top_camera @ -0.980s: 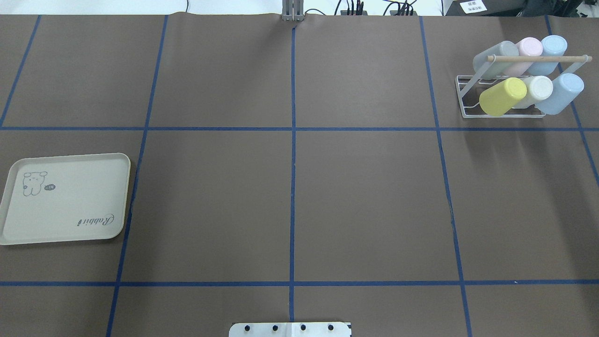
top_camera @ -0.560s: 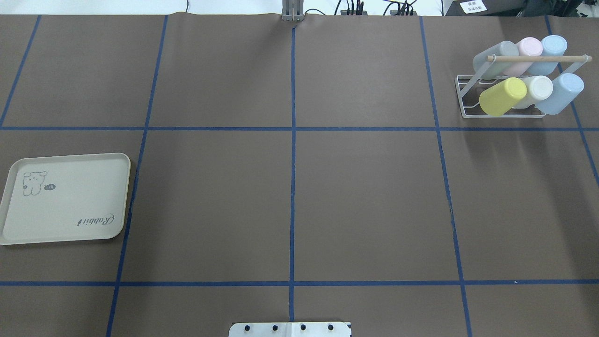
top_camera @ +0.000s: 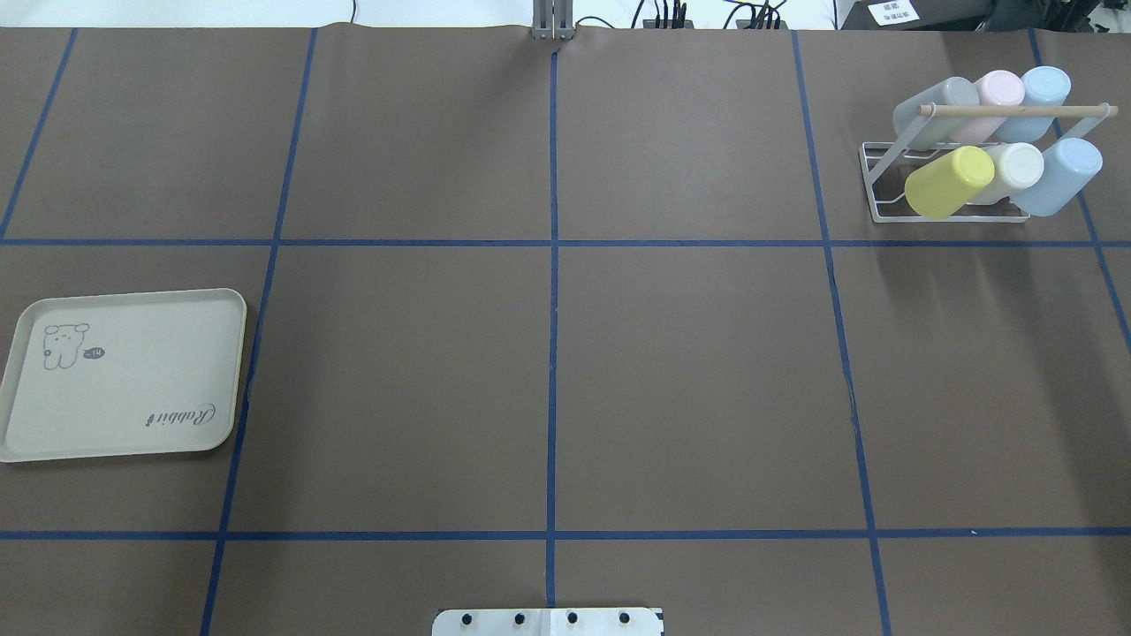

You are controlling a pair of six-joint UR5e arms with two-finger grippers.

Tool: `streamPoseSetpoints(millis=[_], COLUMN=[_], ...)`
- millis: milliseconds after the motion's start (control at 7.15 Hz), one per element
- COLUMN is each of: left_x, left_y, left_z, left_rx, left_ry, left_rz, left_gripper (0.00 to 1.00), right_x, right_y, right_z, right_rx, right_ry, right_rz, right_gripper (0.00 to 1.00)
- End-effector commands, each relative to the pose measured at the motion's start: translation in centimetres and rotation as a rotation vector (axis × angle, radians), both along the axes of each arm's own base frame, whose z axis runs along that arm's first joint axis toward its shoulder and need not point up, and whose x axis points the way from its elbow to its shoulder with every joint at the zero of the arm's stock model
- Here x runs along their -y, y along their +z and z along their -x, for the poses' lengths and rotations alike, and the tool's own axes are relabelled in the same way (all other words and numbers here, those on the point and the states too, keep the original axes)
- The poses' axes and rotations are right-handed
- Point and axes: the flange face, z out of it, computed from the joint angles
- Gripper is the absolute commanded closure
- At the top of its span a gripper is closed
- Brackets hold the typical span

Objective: Transfer IKEA cup to right arm and place on rack

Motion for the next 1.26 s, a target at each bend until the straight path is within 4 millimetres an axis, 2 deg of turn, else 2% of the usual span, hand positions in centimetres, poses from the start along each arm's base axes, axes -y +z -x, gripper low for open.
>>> streamPoseSetpoints(millis=[0, 1120], left_x=[-0.07, -0.08], left_y=[0.06, 0.07], left_z=[-0.01, -0.01], left_rx=[0.0, 0.0], left_ry=[0.0, 0.0], left_rz=[0.001, 0.003], left_gripper=[0.0, 0.0], right_x=[0.02, 0.05], right_y=[-0.13, -0.72], right_z=[0.14, 0.59], right_rx=[0.012, 0.059], right_ry=[-0.002, -0.008], right_rz=[-0.002, -0.01], right_gripper=[0.0, 0.0])
